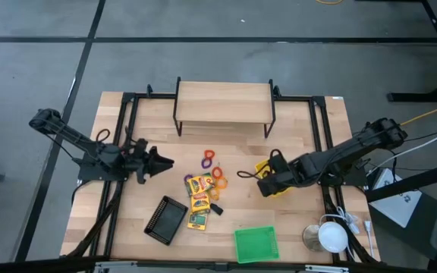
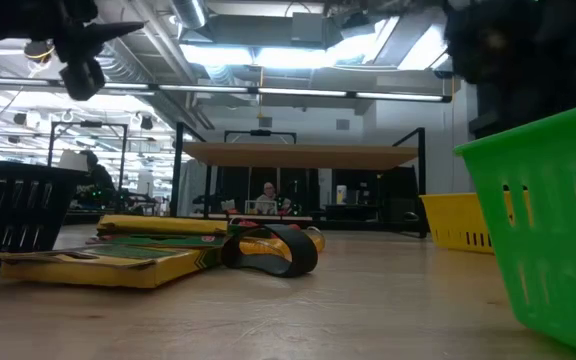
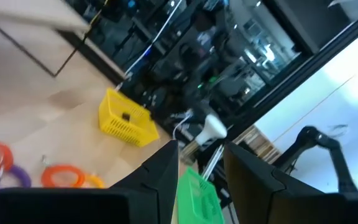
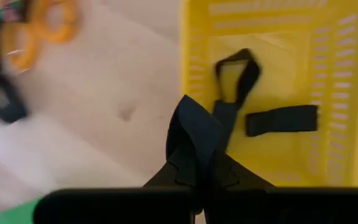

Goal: Pick & Place Office Desk Supplies
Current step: Put the black rubber band into the yellow basket

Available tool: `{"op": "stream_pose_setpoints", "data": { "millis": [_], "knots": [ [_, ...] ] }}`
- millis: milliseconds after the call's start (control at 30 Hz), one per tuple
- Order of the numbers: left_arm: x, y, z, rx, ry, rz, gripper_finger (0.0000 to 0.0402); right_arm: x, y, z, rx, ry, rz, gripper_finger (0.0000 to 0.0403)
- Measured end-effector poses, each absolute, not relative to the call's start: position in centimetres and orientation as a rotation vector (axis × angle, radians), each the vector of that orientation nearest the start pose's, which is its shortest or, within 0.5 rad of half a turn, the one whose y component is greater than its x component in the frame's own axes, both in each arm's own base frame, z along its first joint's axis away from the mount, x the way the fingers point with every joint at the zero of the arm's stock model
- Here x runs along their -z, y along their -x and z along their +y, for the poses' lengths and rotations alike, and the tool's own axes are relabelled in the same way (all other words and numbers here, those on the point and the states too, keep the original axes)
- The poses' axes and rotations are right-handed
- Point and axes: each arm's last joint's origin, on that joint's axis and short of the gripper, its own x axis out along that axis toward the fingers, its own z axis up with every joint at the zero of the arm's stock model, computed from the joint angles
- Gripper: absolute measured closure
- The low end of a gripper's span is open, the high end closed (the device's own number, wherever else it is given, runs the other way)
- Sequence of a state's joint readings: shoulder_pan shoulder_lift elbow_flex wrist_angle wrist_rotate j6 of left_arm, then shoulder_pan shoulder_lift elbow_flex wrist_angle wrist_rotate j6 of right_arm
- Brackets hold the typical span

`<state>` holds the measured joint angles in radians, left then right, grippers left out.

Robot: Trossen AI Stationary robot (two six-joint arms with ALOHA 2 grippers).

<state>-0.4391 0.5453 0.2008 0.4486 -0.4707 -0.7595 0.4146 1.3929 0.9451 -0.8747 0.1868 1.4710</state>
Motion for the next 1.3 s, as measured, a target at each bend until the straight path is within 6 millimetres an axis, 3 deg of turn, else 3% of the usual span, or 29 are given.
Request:
{"op": "stream_pose_setpoints", "data": {
  "millis": [133,400,500,767,967,1100,1300],
  "knots": [
    [-22.5,-13.1,-4.5,-0.009,0.794,-0.114,0.0277,-20.3,-21.8,8.6,0.816,-0.879,1.119,0.0401],
    [-22.4,-13.2,-4.4,-0.017,0.788,-0.112,0.0276,-19.3,-21.4,7.8,0.865,-0.88,1.136,0.0391],
    [-22.4,-13.2,-4.4,-0.026,0.788,-0.113,0.0276,-19.3,-21.5,7.5,0.865,-0.914,1.159,0.0357],
    [-22.3,-13.2,-4.3,-0.052,0.778,-0.118,0.0276,-19.3,-21.5,7.2,0.876,-0.901,1.166,0.022],
    [-22.3,-13.2,-4.2,-0.071,0.773,-0.124,0.0276,-19.3,-21.5,7.2,0.9,-0.92,1.148,0.0169],
    [-22.3,-13.2,-4.2,-0.077,0.773,-0.126,0.0276,-20.3,-22.1,7.2,0.889,-0.931,1.101,0.0164],
    [-22.1,-13.2,-4.2,-0.09,0.761,-0.106,0.0276,-24.3,-25.2,7.8,0.691,-0.926,0.88,0.0175]
  ]
}}
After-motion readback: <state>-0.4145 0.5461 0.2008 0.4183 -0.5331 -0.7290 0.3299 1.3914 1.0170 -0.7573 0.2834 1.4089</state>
